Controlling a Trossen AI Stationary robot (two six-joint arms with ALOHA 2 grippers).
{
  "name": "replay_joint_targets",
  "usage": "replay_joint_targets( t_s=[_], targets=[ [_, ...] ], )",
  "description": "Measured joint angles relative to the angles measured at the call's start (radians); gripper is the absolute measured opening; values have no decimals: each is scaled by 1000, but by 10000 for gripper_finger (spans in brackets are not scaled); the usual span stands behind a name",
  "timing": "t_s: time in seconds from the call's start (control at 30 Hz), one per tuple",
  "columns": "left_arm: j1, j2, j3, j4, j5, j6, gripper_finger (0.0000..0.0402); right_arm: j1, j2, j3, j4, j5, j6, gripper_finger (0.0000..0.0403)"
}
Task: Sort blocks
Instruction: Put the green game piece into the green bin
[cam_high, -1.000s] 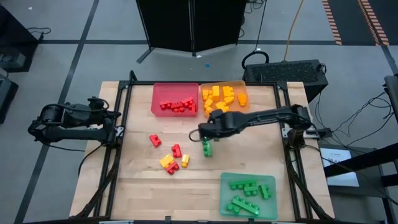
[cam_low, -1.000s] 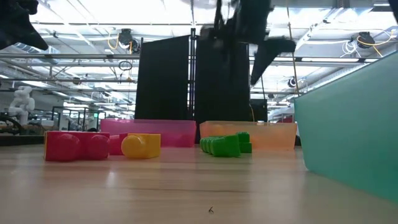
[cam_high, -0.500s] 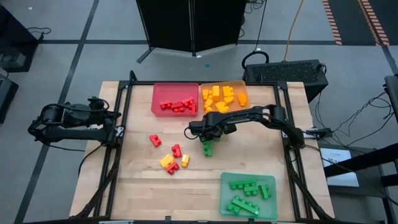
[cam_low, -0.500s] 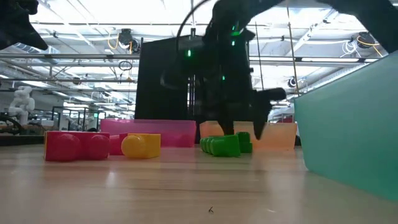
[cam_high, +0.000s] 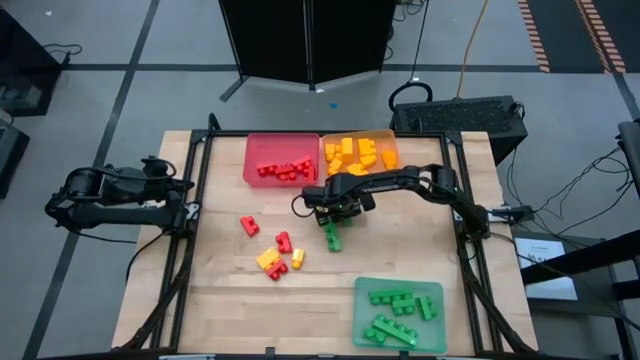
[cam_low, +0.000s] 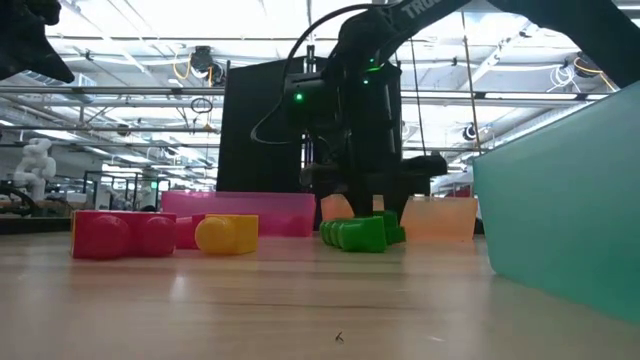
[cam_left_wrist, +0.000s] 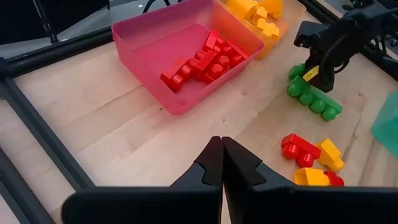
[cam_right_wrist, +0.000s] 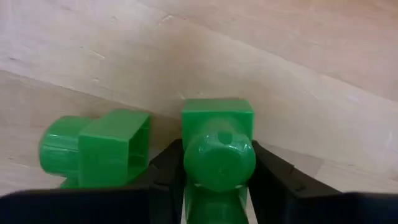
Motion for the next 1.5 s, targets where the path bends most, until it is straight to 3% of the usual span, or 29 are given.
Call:
replay_joint_targets(
  t_s=[0.17, 0.37, 0.47, 0.63, 0.9, 1.23, 1.5],
  targets=[
    [0, 0, 0, 0, 0, 0, 2, 8, -27, -4, -3, 3, -30, 115],
    [0, 0, 0, 0, 0, 0, 2, 69, -200, 3, -20, 22, -19, 115],
    [0, 0, 0, 0, -1, -5, 2, 158, -289, 3, -36, 36, 34, 115],
    [0, 0, 0, 0, 0, -7, 2, 416, -382, 4, -65, 35, 198, 115],
    [0, 0, 0, 1, -1, -8, 2, 757, -332, 2, -262, 1, 623, 115],
    [0, 0, 0, 5, -6, -33, 2, 856, -258, 2, -182, -45, 643, 118],
    [0, 0, 0, 6, -5, -34, 2, 839, -246, 2, -182, -48, 618, 323]
  ],
)
